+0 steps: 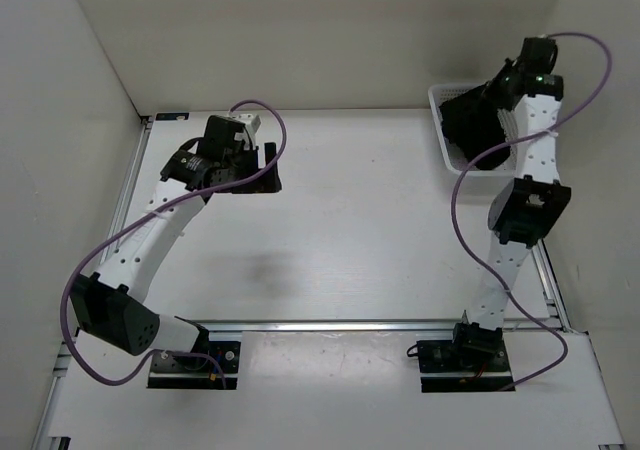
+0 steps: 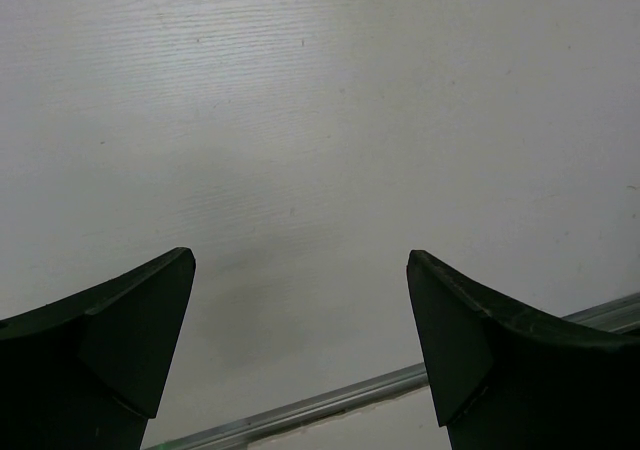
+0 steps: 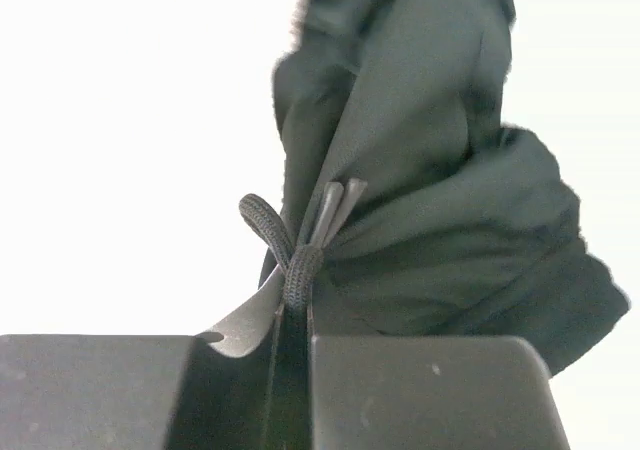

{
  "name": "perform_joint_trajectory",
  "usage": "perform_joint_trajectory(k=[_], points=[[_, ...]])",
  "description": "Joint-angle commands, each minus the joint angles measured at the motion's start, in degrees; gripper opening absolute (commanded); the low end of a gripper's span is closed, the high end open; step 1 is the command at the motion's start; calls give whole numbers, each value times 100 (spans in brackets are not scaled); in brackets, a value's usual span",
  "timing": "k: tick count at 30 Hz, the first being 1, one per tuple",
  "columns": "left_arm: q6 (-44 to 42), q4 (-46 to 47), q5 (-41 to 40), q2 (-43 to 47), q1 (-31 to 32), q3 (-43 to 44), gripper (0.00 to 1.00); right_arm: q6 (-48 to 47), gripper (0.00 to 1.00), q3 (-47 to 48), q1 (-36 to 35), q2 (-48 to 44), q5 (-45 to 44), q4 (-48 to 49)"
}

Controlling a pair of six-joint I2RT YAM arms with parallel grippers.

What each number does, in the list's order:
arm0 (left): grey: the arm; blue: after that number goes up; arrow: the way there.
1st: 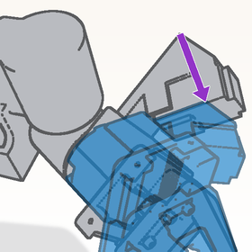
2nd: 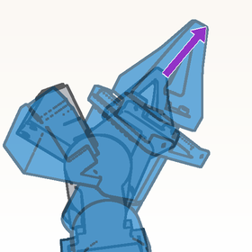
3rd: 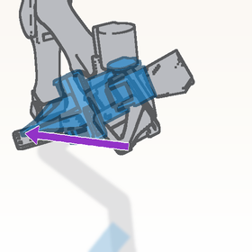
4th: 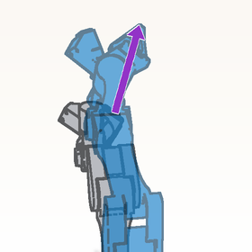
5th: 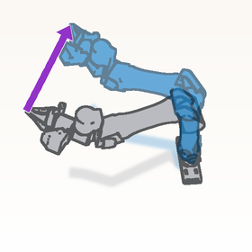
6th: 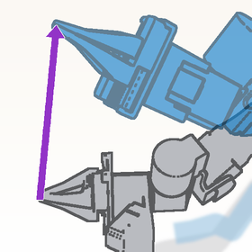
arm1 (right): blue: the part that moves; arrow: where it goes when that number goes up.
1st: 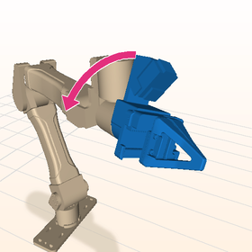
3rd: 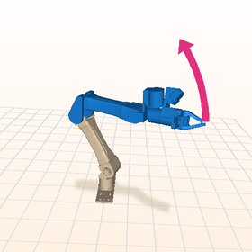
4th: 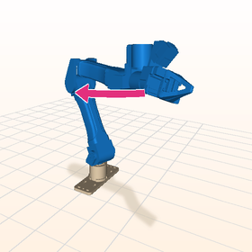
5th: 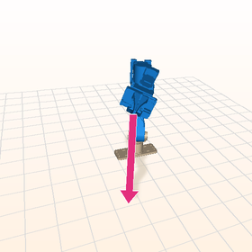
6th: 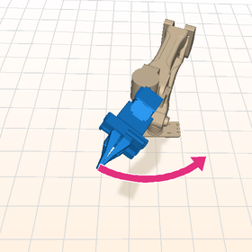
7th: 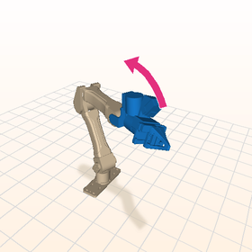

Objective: Fold and stack the shorts
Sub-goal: Grab the shorts from the pile, then move the shorts to the center of the board

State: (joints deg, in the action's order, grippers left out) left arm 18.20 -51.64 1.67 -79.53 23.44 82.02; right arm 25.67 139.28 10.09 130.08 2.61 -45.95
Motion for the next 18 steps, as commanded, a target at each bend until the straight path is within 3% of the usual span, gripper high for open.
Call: perform_joint_trajectory(k=[1,6,9,12,18], points=[[192,84,192,182,-23,340,99,60,0,161,-68,-1780,968,491],[333,84,132,419,-172,1060,99,-114,0,-419,-954,-3232,1294,737],[447,-31,132,683,-462,975,99,-484,0,-1190,-1770,-4573,1295,737],[448,-31,184,912,-717,738,99,-431,0,-3209,-2360,-5935,1066,1192],[448,-31,623,1036,-920,386,99,-54,0,-6871,-2942,-7486,451,1062]])
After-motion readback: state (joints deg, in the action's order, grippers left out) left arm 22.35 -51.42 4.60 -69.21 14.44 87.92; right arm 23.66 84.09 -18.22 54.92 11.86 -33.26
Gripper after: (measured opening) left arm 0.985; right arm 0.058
